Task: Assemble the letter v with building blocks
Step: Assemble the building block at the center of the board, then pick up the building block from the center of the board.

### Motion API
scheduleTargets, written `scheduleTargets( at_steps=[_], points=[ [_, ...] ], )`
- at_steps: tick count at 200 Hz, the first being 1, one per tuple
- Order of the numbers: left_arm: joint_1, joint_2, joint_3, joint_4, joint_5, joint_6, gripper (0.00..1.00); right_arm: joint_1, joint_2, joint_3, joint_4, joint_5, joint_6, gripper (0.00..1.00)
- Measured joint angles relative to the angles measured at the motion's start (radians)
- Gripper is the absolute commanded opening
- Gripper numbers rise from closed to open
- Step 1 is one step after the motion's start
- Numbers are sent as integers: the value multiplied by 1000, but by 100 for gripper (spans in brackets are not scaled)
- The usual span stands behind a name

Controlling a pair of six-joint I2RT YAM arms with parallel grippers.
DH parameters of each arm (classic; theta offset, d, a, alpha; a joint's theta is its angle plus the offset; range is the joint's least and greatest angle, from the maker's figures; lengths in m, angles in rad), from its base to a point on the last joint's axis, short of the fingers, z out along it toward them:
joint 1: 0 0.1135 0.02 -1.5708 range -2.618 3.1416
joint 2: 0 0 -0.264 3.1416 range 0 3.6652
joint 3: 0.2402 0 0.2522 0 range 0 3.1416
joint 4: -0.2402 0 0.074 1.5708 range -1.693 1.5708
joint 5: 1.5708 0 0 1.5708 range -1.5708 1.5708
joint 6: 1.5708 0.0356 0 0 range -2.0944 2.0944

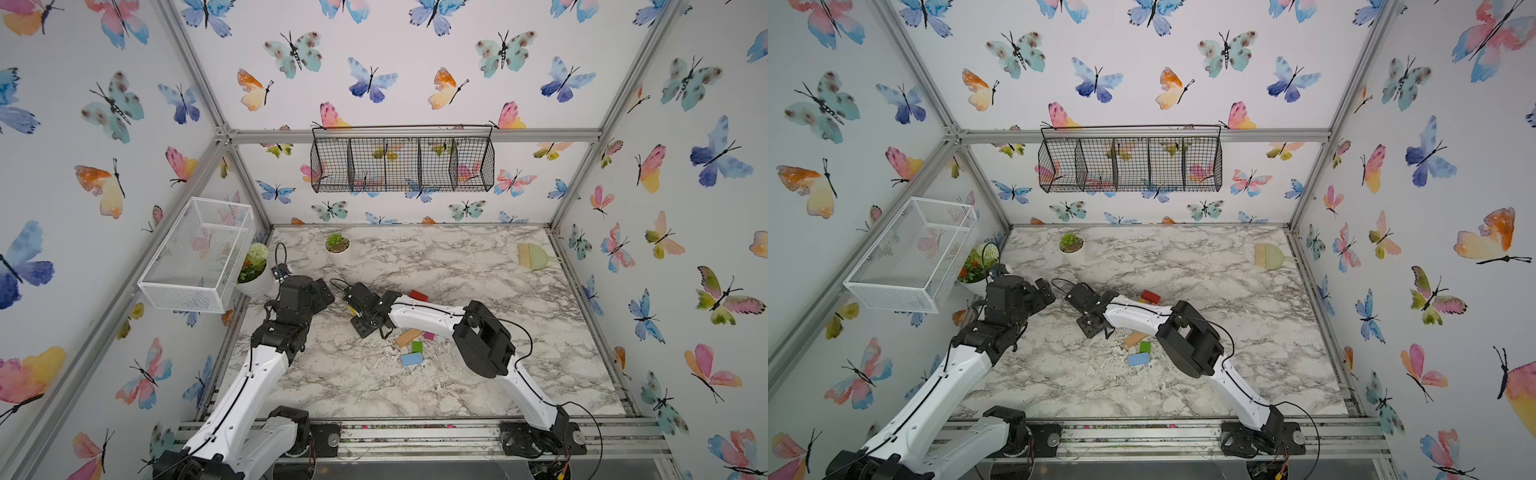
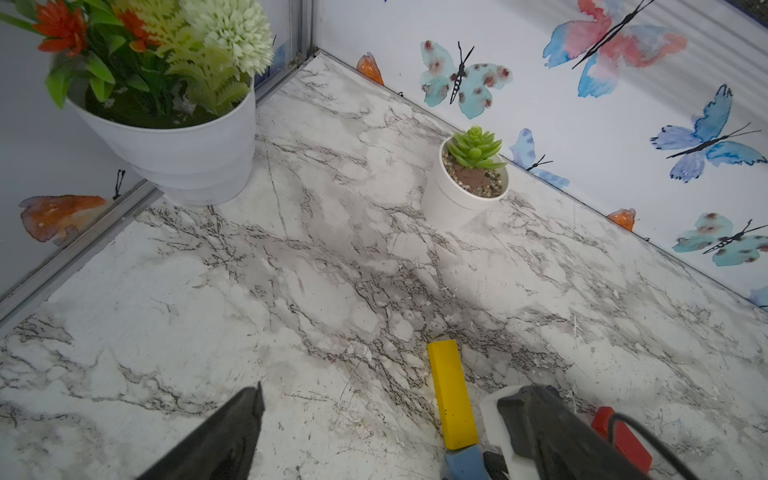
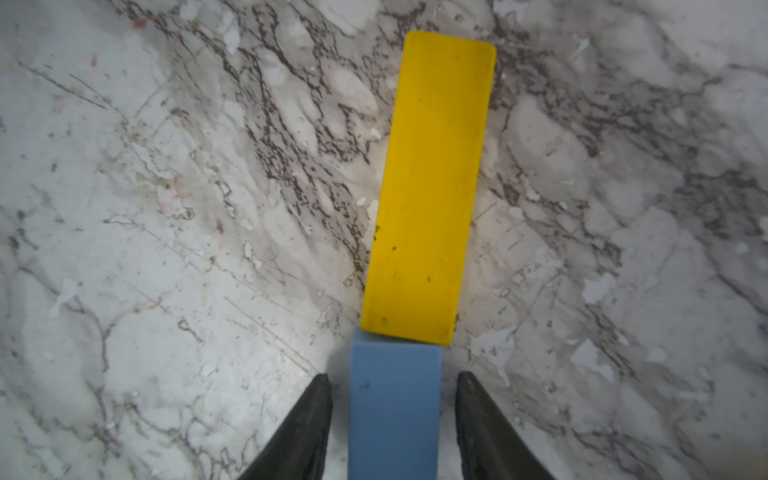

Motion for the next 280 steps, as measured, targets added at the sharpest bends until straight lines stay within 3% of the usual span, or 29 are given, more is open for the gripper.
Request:
scheduleTargets(
  at_steps=[58, 110, 226, 280],
  points=[
    [1, 2, 0, 0, 0, 0, 98, 0, -68, -93, 5, 18, 11, 74],
    [2, 2, 0, 1, 10, 0, 98, 0, -257, -210, 20, 55, 31, 88],
    [6, 6, 0, 8, 21, 0, 98, 0, -557, -590, 22, 106, 132, 91],
    [8, 6, 0, 8, 22, 1, 98, 0, -594, -703, 26, 105, 195, 91]
  ],
)
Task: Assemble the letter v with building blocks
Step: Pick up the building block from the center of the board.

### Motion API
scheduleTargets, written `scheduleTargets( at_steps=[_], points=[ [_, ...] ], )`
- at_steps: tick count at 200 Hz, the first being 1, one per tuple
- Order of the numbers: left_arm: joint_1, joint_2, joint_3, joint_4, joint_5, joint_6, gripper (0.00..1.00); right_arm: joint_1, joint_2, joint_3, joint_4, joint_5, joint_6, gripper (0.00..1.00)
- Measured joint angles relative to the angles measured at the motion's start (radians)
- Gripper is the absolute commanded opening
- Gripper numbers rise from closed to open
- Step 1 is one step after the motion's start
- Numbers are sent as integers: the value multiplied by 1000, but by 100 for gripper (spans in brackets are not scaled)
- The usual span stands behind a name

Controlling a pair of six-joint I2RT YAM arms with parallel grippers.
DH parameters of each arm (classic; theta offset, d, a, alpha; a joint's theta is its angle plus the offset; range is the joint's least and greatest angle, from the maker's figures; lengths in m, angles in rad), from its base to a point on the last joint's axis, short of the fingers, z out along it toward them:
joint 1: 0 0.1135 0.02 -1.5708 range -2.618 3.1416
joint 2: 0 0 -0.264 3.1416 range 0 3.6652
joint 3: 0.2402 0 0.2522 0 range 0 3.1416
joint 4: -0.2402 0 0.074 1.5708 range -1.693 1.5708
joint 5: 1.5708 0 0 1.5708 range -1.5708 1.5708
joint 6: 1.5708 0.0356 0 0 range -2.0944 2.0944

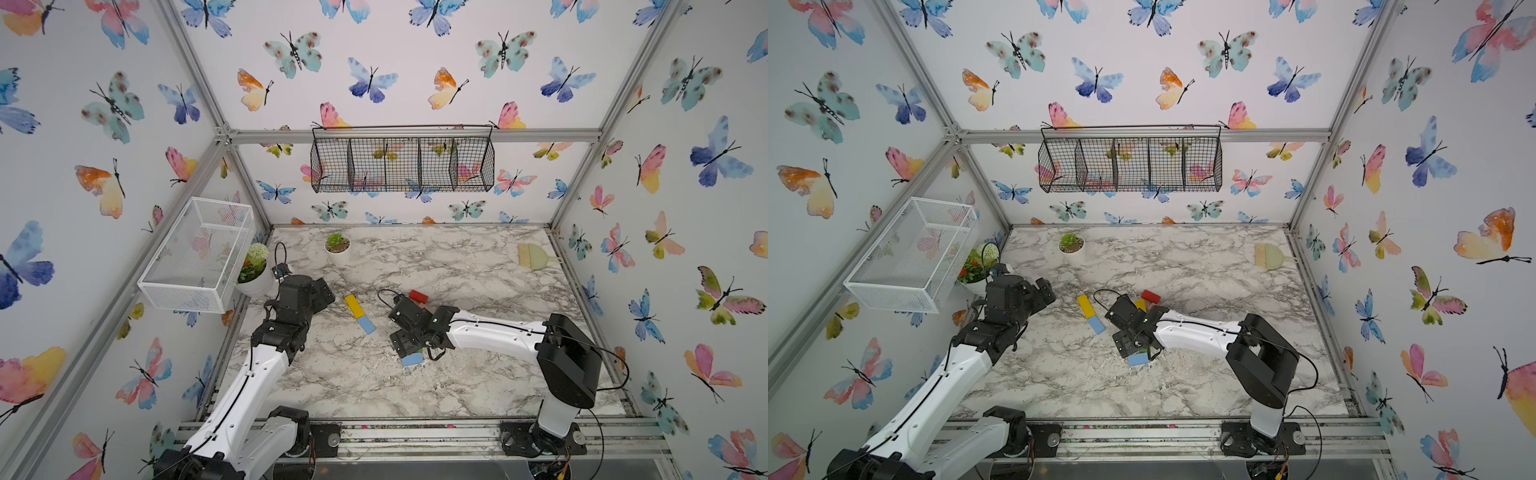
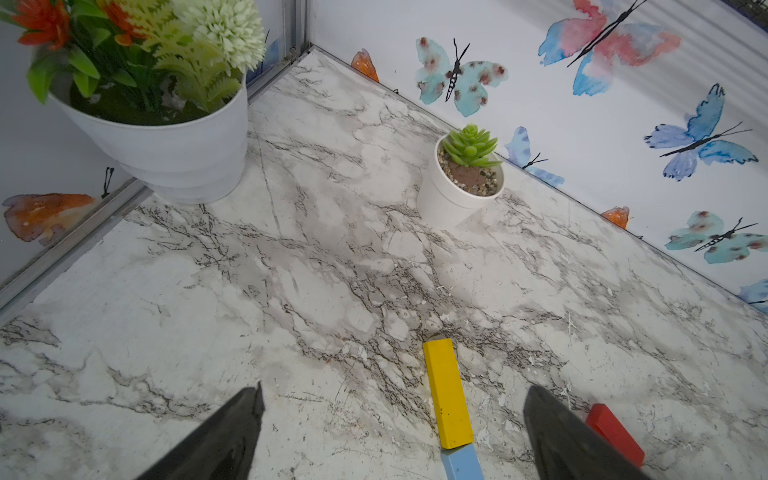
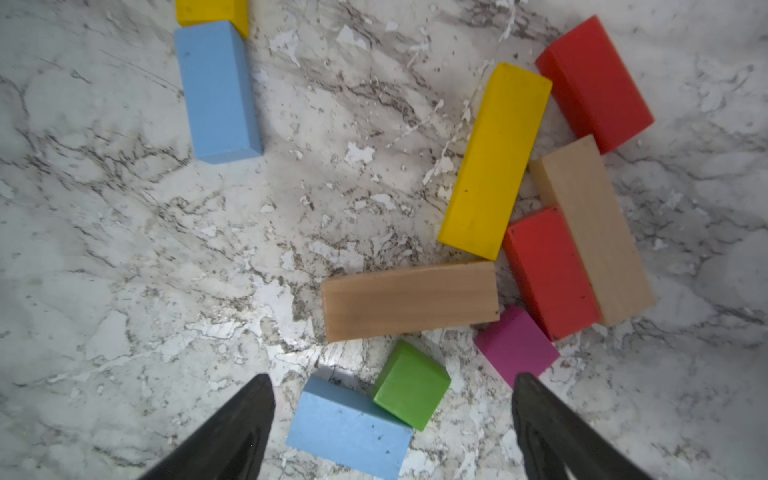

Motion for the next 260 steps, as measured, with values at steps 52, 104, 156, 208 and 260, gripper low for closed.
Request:
scheduleTargets(
  at_steps=[52, 104, 156, 208, 260],
  points=[
    [0, 0, 0, 0, 1, 0, 98, 0, -14, -86, 10, 0, 42, 92],
    [0, 0, 0, 0, 1, 0, 98, 0, -14, -103, 29, 1, 51, 92],
    [0, 0, 0, 0, 1, 0, 98, -16, -5, -103, 51, 1, 51, 92],
    [0, 0, 0, 0, 1, 0, 98, -21, 29, -103, 63, 8, 50, 92],
    [0, 0, 0, 0, 1, 0, 98, -26, 58, -102, 89, 15, 47, 92]
  ],
)
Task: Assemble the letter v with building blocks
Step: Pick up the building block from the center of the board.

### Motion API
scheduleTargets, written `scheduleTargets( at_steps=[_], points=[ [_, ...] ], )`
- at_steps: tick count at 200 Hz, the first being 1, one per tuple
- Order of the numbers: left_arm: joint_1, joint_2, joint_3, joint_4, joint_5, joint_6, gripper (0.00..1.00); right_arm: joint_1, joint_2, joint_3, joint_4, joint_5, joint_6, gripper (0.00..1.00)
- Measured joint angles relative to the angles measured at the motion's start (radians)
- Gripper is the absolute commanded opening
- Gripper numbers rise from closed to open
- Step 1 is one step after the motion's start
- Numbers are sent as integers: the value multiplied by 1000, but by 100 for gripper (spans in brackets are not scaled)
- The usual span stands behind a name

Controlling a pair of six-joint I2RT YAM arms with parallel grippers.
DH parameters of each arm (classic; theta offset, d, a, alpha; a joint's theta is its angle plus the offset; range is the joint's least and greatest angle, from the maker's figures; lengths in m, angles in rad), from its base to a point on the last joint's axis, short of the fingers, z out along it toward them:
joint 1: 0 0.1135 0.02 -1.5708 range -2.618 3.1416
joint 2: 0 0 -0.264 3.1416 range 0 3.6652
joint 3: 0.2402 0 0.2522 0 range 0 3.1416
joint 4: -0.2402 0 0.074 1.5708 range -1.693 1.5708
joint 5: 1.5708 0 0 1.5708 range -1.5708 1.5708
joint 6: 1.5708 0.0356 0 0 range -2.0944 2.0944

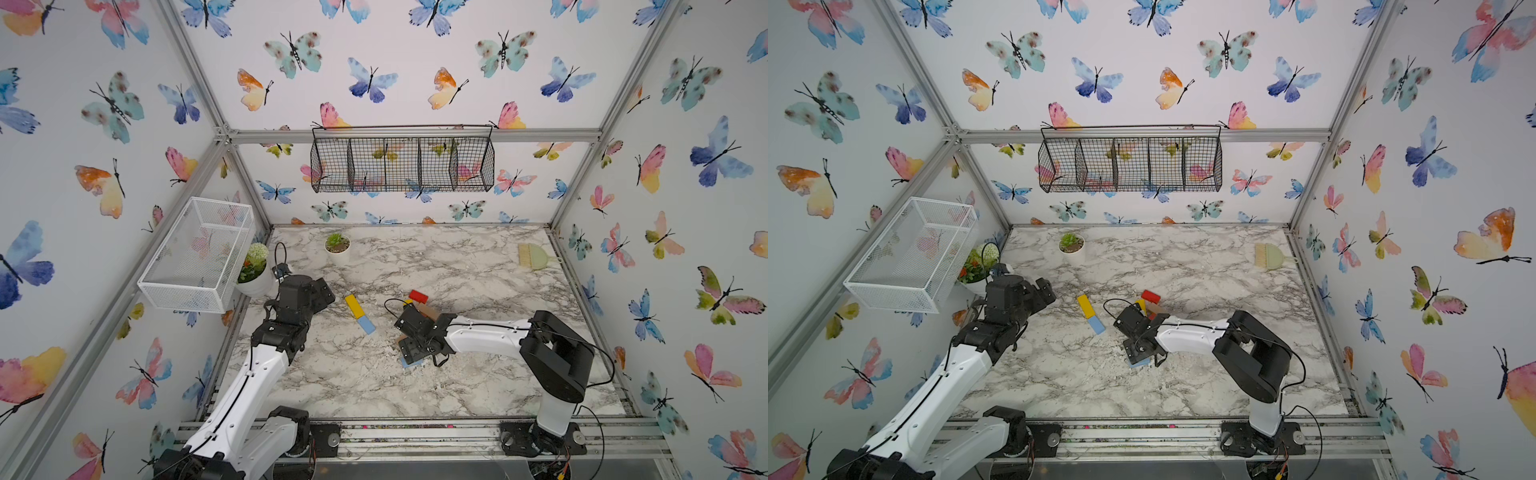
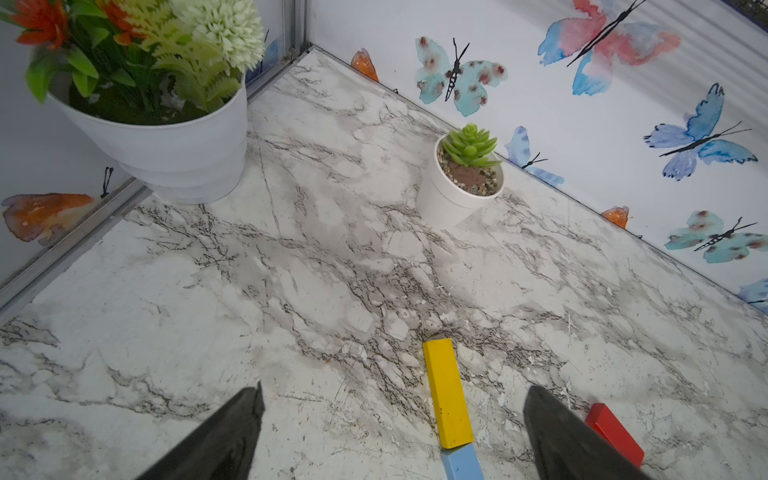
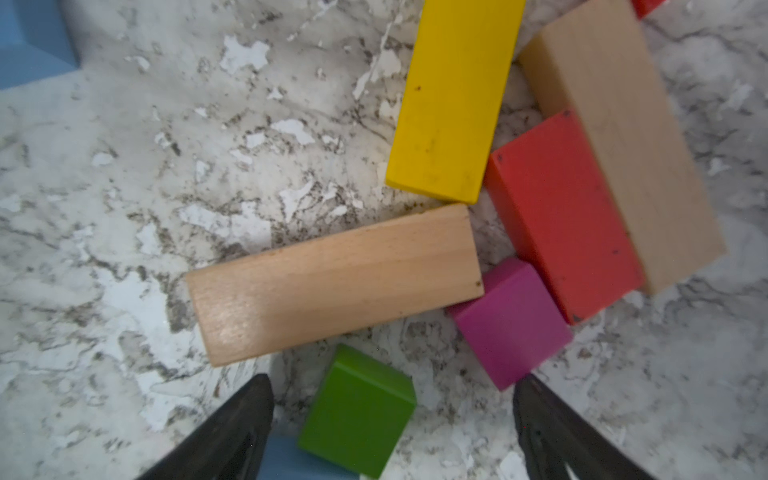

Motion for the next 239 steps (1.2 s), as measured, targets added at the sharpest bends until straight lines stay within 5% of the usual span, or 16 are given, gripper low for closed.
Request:
scheduleTargets(
  at_steps=[49, 102, 239],
  points=[
    [0, 0, 0, 0, 0, 0, 98, -9, 7, 3, 19, -2, -3, 90],
    [0, 0, 0, 0, 0, 0, 98, -12, 11, 7, 25, -35, -12, 71],
    [1, 1, 0, 0, 0, 0, 98, -12, 7, -1, 31, -57, -6, 49]
  ],
)
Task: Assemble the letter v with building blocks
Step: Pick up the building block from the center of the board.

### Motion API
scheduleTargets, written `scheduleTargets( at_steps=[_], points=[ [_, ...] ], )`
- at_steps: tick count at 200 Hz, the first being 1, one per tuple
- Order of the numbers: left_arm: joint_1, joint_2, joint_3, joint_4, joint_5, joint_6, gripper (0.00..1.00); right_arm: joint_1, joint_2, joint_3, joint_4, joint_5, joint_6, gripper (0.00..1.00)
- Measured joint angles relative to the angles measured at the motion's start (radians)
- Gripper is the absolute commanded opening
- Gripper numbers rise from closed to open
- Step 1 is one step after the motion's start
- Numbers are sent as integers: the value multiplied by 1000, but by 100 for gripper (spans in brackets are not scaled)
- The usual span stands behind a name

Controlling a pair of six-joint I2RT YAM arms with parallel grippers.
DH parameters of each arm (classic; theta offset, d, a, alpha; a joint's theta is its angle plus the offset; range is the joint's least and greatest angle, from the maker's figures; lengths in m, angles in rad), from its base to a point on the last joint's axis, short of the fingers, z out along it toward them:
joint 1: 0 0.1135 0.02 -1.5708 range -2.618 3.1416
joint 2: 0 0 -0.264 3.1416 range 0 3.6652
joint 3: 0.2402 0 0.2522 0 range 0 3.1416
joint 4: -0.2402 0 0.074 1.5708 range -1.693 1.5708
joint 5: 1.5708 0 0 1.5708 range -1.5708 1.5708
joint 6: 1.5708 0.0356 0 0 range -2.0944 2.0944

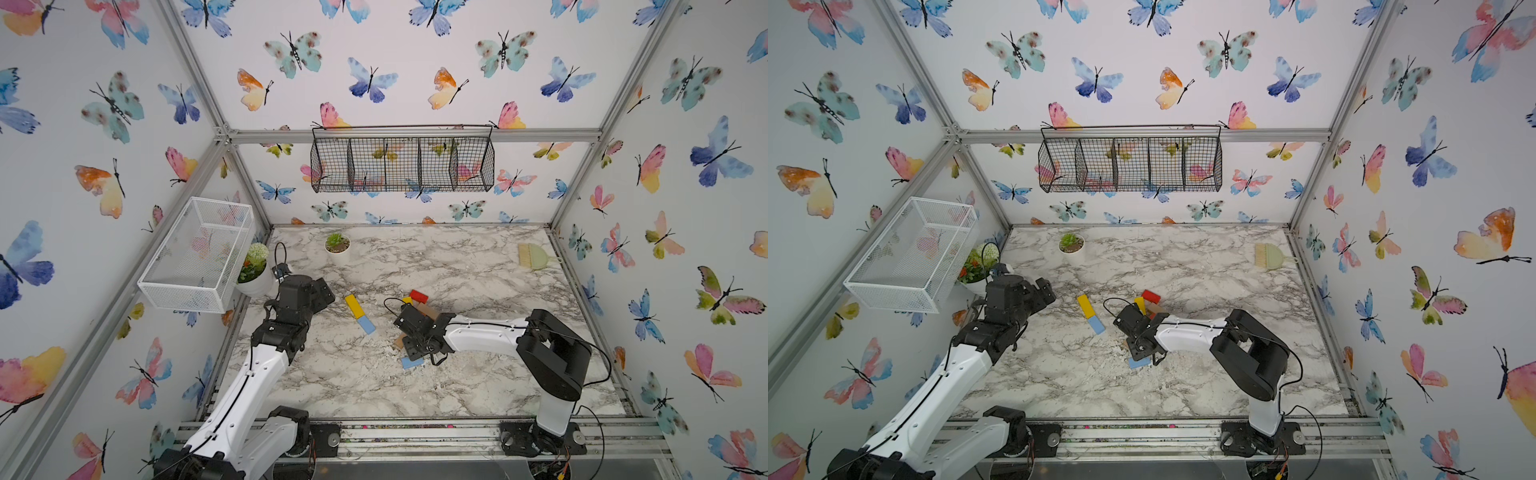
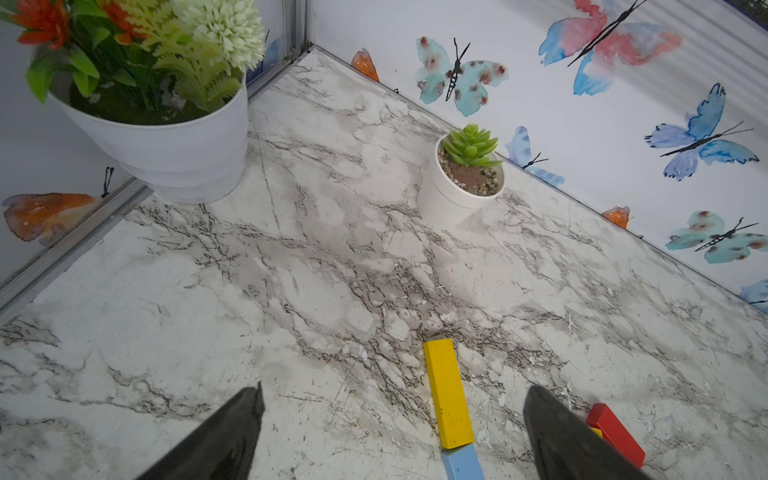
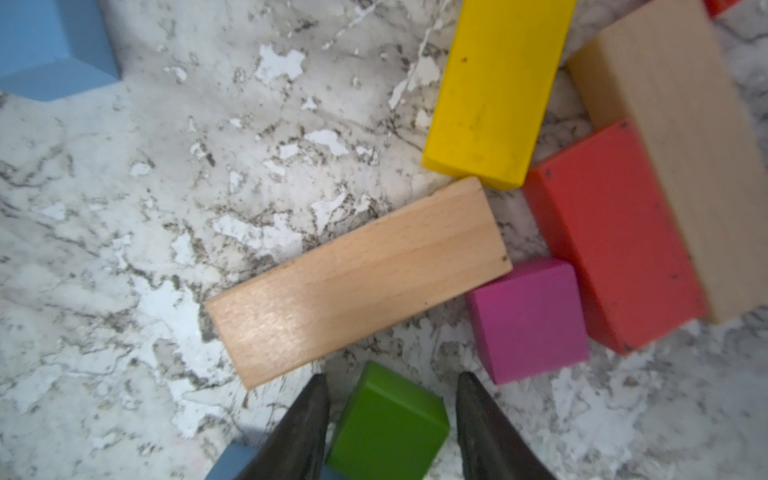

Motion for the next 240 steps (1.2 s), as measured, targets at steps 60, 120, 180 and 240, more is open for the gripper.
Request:
scheduleTargets(
  at_steps=[60, 120, 180, 240],
  points=[
    [0, 0, -7, 1, 0, 0, 98, 0, -21, -27, 2, -1, 11, 41],
    [0, 0, -7, 1, 0, 0, 98, 0, -21, -27, 2, -5, 11, 35],
    [0, 0, -7, 1, 0, 0, 98, 0, -29, -27, -8, -10, 2, 25],
    [0, 0, -7, 1, 0, 0, 98, 0, -103, -23, -56, -3, -29, 24]
  ],
)
